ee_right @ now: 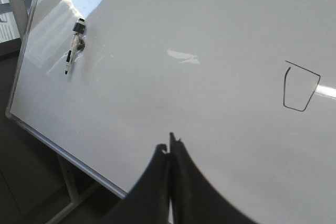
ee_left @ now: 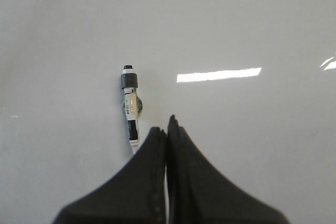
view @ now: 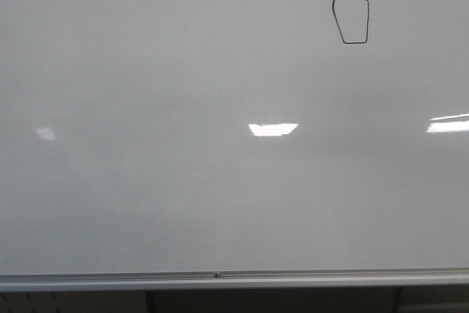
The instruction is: Write number 0 on whiteboard
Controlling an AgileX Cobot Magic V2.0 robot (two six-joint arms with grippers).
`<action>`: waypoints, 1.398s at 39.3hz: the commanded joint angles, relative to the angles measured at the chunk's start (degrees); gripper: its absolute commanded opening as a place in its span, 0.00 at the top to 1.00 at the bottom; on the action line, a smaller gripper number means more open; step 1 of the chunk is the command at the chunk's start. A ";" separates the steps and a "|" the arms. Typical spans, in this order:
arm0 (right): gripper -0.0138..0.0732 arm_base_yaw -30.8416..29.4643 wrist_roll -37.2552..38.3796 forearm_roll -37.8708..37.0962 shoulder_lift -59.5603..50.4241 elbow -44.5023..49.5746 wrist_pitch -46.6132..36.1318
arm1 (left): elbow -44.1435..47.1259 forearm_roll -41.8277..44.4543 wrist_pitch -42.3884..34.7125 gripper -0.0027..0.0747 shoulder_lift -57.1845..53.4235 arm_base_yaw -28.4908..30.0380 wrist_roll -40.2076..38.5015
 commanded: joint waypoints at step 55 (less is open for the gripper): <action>0.92 -0.22 -0.51 1.51 0.34 -1.42 -2.48 | 22.56 29.69 -19.43 0.99 -15.85 -6.71 -33.16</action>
